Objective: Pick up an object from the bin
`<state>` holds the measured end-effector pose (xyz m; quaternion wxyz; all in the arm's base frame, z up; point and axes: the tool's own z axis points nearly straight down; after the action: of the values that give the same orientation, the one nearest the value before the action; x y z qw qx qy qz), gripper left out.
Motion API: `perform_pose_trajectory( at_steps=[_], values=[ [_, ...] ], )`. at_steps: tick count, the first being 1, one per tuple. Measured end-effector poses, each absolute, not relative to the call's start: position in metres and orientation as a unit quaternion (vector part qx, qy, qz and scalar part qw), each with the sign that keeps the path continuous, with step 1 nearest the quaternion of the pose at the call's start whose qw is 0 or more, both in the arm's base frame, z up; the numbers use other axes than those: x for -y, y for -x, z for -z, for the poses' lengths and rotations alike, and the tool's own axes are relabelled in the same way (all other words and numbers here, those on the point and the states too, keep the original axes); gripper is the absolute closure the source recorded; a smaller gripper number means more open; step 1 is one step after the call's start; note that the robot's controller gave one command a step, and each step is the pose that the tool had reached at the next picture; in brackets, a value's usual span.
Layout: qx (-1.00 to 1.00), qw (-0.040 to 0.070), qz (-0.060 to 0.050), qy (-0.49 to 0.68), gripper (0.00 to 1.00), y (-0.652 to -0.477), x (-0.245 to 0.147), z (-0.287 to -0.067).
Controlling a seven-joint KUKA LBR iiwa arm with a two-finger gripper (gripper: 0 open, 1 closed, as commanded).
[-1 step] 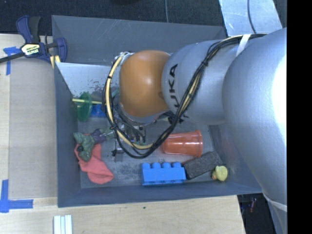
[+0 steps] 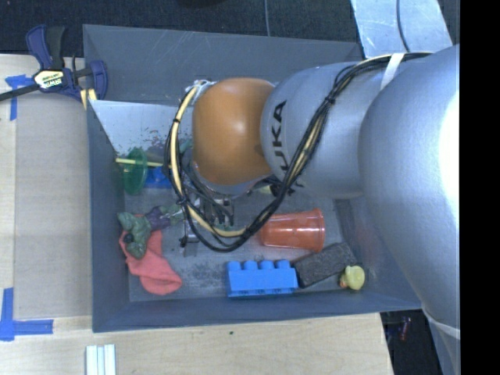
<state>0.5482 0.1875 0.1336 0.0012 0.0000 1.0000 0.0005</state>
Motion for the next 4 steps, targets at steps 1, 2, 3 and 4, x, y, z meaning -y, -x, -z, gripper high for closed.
perform_pose_trajectory(
  at_steps=[1,2,3,4],
  values=[
    [-1.0,0.0,0.0,-0.009,0.0,-0.533,-0.144,-0.155],
    [-0.999,0.001,-0.001,-0.043,0.0,-0.521,-0.131,-0.149],
    [-0.997,0.002,-0.001,-0.076,0.0,-0.532,-0.091,-0.192],
    [-0.997,0.005,-0.002,-0.072,0.0,-0.546,-0.082,-0.143]
  ],
)
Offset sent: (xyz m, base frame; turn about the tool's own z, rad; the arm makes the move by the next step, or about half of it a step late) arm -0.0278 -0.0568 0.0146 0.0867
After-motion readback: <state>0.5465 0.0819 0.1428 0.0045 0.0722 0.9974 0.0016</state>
